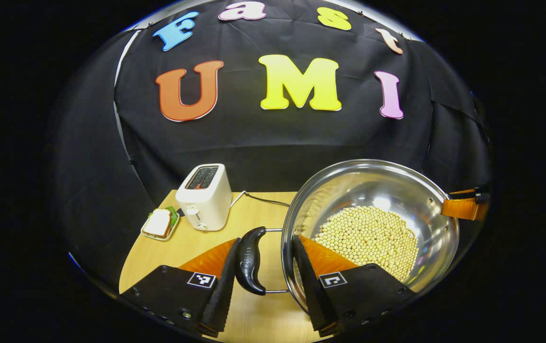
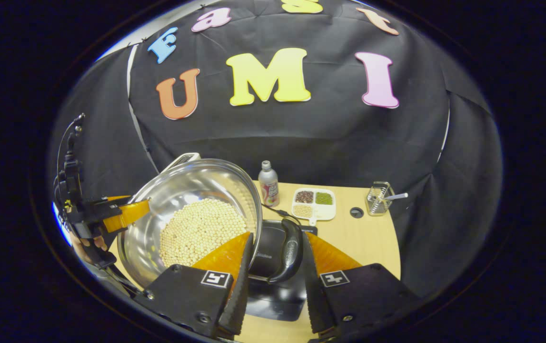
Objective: First push the handle of the pot to place it horizontally, then grasp the pot with both hands and set it on the induction cooktop.
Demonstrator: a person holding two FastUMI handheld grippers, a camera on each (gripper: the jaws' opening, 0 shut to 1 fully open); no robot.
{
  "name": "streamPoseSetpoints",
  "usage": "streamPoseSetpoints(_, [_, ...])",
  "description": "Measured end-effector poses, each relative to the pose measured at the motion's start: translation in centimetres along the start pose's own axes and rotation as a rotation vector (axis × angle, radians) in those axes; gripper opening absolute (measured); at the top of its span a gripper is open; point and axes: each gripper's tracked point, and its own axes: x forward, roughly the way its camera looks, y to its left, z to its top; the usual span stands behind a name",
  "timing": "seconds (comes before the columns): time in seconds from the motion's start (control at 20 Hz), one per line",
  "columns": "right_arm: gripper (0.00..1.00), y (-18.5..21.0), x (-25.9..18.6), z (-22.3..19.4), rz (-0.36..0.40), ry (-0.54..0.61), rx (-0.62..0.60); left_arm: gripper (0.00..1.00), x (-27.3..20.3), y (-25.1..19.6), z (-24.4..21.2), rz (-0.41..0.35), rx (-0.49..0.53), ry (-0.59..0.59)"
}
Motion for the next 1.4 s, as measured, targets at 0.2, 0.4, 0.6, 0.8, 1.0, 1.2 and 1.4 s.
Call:
streamPoseSetpoints(0.2, [0.52,-3.5,0.6,-1.1,-0.027,0.016,-0.001,0.64,1.6,-3.1,-0.7,-0.023,0.016,0.02])
streamPoseSetpoints(0.4, [0.55,-5.8,2.8,-3.0,-0.049,0.056,0.039,0.64,4.5,-4.9,-2.5,-0.027,0.027,0.05])
streamPoseSetpoints(0.6, [0.52,-7.4,5.3,-5.2,-0.061,0.103,0.061,0.64,7.2,-6.0,-5.1,-0.043,0.029,0.115])
streamPoseSetpoints(0.8, [0.52,-8.4,7.4,-6.3,-0.067,0.119,0.073,0.64,9.0,-6.7,-6.2,-0.038,0.033,0.126])
streamPoseSetpoints(1.0, [0.52,-8.9,9.5,-7.4,-0.069,0.131,0.088,0.64,11.1,-6.6,-7.4,-0.031,0.039,0.138])
streamPoseSetpoints(1.2, [0.55,-9.0,11.8,-8.8,-0.066,0.147,0.112,0.64,12.9,-6.4,-8.3,-0.016,0.044,0.129])
streamPoseSetpoints(1.4, [0.53,-9.3,13.4,-9.8,-0.084,0.131,0.107,0.64,14.9,-6.4,-9.8,-0.036,0.024,0.135])
